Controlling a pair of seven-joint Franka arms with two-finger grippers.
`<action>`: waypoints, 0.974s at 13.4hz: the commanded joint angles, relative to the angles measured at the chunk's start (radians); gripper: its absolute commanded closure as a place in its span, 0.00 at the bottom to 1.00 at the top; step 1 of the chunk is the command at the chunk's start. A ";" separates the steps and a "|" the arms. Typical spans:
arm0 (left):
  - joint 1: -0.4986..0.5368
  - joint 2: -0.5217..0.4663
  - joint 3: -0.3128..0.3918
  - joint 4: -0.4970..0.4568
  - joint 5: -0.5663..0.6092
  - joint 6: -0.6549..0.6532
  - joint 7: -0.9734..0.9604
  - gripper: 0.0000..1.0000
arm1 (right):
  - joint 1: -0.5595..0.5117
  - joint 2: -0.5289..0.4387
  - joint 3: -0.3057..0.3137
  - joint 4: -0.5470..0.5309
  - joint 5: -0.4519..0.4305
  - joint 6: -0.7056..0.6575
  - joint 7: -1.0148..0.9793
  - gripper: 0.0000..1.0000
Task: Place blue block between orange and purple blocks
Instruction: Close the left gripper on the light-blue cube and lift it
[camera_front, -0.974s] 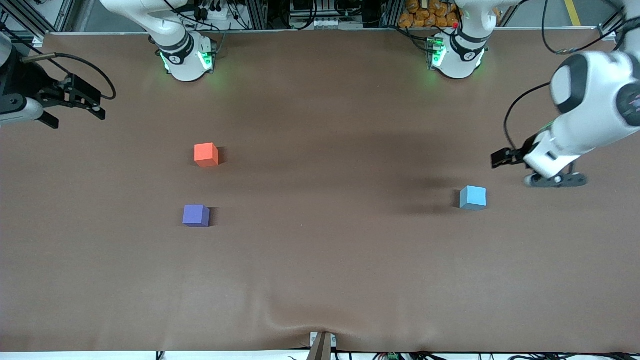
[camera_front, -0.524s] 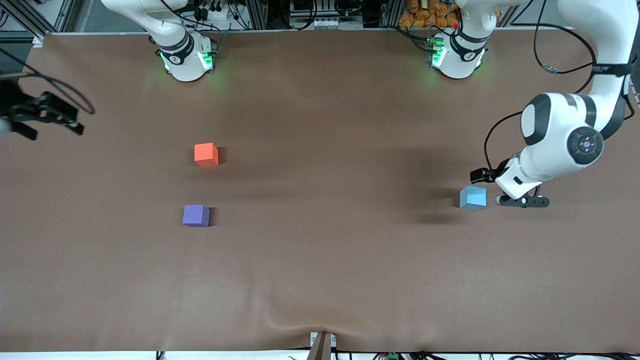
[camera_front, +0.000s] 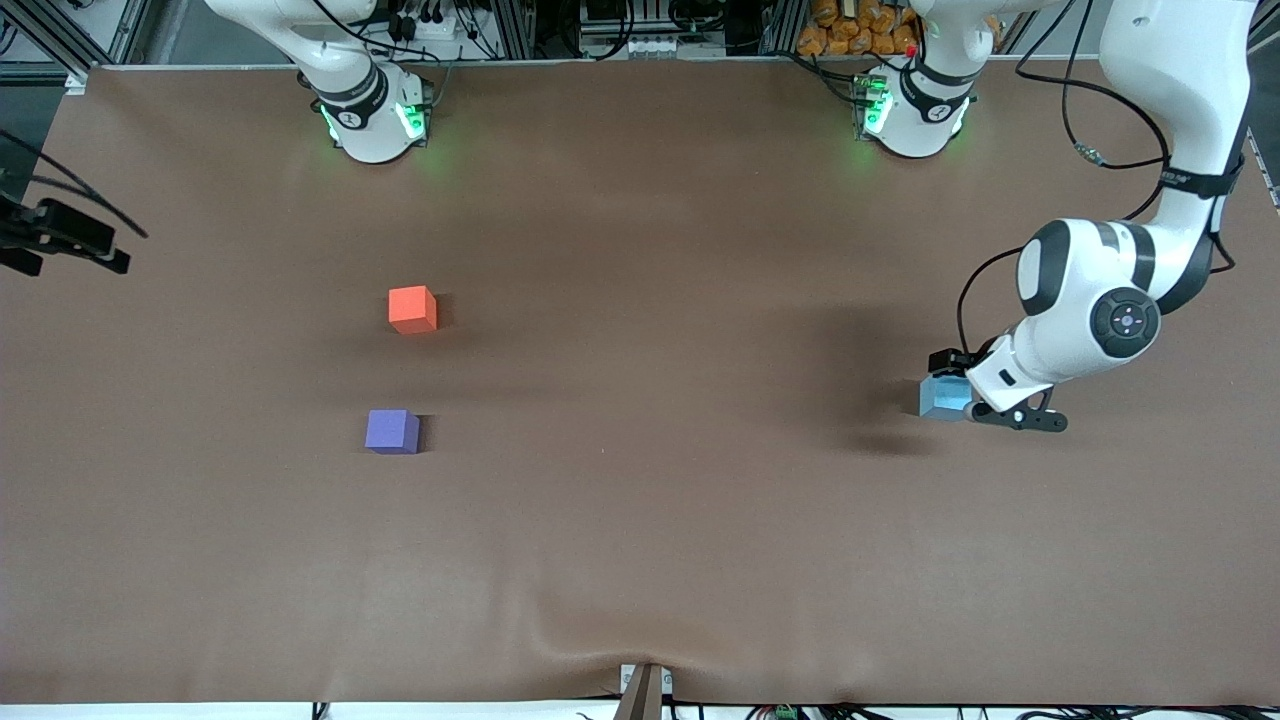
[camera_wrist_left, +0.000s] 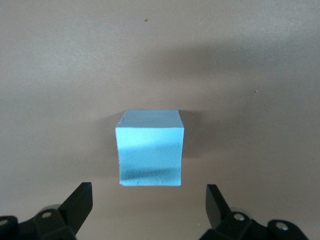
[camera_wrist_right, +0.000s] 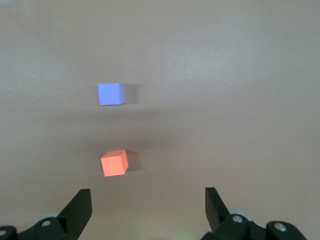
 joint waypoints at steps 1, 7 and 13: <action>-0.006 0.027 -0.003 0.006 0.049 0.044 0.003 0.00 | -0.034 0.026 0.013 0.002 -0.007 -0.010 0.001 0.00; 0.006 0.107 -0.001 0.002 0.077 0.143 0.004 0.00 | -0.034 0.054 0.013 0.004 -0.099 -0.003 0.004 0.00; 0.006 0.113 -0.003 0.005 0.080 0.140 0.001 1.00 | -0.033 0.098 0.016 0.013 -0.084 0.000 0.009 0.00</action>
